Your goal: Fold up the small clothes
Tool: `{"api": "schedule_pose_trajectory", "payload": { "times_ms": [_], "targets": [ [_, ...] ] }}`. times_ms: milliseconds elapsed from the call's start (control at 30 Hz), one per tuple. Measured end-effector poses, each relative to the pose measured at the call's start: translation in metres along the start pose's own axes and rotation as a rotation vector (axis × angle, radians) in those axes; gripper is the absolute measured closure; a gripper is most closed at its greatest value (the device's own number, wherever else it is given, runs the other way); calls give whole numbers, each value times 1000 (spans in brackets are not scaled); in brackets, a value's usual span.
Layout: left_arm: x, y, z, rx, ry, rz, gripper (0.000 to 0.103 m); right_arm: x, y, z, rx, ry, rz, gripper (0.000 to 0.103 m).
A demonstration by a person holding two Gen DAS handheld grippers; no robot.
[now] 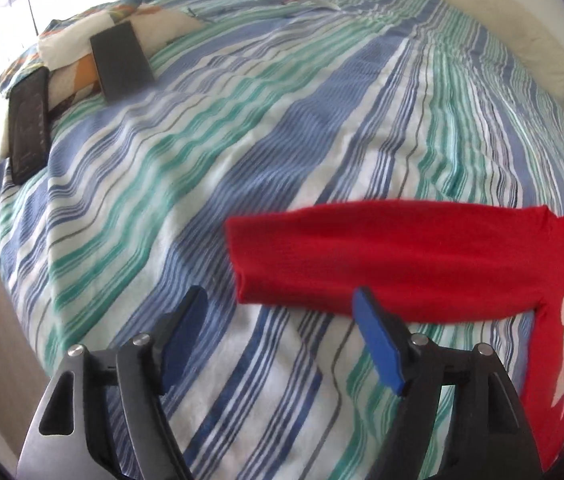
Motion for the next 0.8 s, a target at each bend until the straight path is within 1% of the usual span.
{"api": "schedule_pose_trajectory", "payload": {
  "times_ms": [33, 67, 100, 133, 167, 200, 233, 300, 367, 400, 433, 500, 533, 600, 633, 667, 733, 767, 800],
  "targets": [
    [-12, 15, 4, -12, -19, -35, 21, 0, -1, -1, -4, -5, -2, 34],
    [-24, 30, 6, -31, -56, -53, 19, -1, -2, -2, -7, -10, -3, 34],
    [-25, 38, 9, -66, -101, -9, 16, -1, -2, -2, -11, -13, -5, 34],
    [-19, 41, 11, -92, -148, 51, 13, -1, -2, -3, -12, -16, -5, 34],
    [-13, 43, 12, -97, -182, 67, 12, -1, -2, -4, -9, -16, -5, 34],
    [-5, 42, 13, -95, -193, 73, 13, -1, -1, -5, -4, -17, -4, 34],
    [6, 39, 17, -95, -186, 90, 15, 1, 0, -6, 5, -19, -2, 34],
    [37, 27, 30, -118, -156, 195, 15, 7, 0, -9, 25, -30, 20, 34],
    [63, 7, 47, -154, -131, 292, 8, 15, -3, -14, 43, -41, 57, 34],
    [71, -6, 57, -165, -108, 319, 6, 19, -5, -17, 51, -44, 77, 34],
    [75, -21, 68, -170, -76, 338, 6, 21, -7, -19, 61, -46, 96, 34],
    [72, -55, 89, -163, -15, 358, 6, 24, -10, -23, 75, -46, 120, 34],
    [66, -72, 98, -155, 0, 366, 6, 24, -11, -24, 78, -43, 124, 34],
    [47, -100, 117, -146, 15, 357, 6, 22, -10, -22, 74, -31, 121, 34],
    [33, -111, 127, -145, 22, 337, 6, 20, -10, -21, 70, -23, 119, 34],
    [17, -115, 136, -142, 33, 307, 6, 19, -11, -18, 65, -15, 115, 34],
    [-22, -114, 153, -141, 68, 217, 6, 16, -11, -15, 56, -3, 105, 34],
    [-46, -106, 159, -149, 75, 157, 6, 14, -12, -14, 54, 2, 101, 34],
    [-70, -92, 162, -167, 60, 81, 5, 13, -11, -13, 53, 7, 95, 34]
  ]
}}
Point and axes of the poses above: each gripper's, at about its wrist camera, not at the fingertips, and x roughly against the way its jaws point, z to its right, y to its underside, the point moved 9 cm from there along -x, roughly the way its jaws point, and after that the axes turned 14 degrees about -x, right-handed, at the moved point
